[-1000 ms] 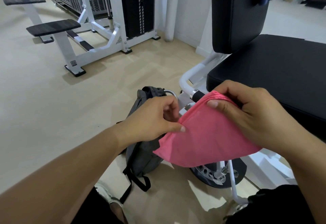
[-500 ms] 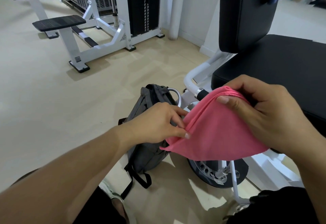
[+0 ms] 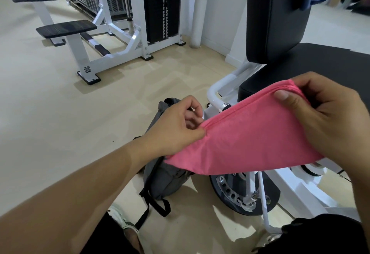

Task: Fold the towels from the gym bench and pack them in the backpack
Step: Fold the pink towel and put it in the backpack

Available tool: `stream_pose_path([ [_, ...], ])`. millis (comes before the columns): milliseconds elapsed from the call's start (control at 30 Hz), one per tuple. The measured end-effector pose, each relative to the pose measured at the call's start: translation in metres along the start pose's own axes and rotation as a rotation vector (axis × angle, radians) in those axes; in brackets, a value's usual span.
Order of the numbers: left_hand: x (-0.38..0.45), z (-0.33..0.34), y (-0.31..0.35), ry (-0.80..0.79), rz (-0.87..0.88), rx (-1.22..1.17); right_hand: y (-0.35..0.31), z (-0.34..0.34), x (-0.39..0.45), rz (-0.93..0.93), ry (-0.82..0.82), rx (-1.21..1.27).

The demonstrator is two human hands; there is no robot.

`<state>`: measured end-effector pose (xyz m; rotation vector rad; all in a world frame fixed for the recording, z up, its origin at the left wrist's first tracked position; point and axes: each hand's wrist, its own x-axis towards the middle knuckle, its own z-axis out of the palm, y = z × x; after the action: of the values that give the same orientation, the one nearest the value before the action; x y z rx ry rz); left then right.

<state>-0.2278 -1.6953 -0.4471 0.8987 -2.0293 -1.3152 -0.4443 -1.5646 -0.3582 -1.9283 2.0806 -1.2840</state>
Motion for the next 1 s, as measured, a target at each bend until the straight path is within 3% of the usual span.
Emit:
stream_pose_path([
  [400, 0.000, 0.003, -0.005, -0.110, 0.067, 0.162, -0.001, 0.005, -0.001, 0.162, -0.100, -0.138],
  [800, 0.006, 0.005, 0.003, 0.113, 0.160, 0.038, 0.006, 0.002, 0.001, 0.179, 0.085, -0.034],
  [1000, 0.015, -0.005, 0.002, -0.124, -0.038, 0.133, 0.013, 0.001, -0.004, 0.116, 0.075, 0.022],
])
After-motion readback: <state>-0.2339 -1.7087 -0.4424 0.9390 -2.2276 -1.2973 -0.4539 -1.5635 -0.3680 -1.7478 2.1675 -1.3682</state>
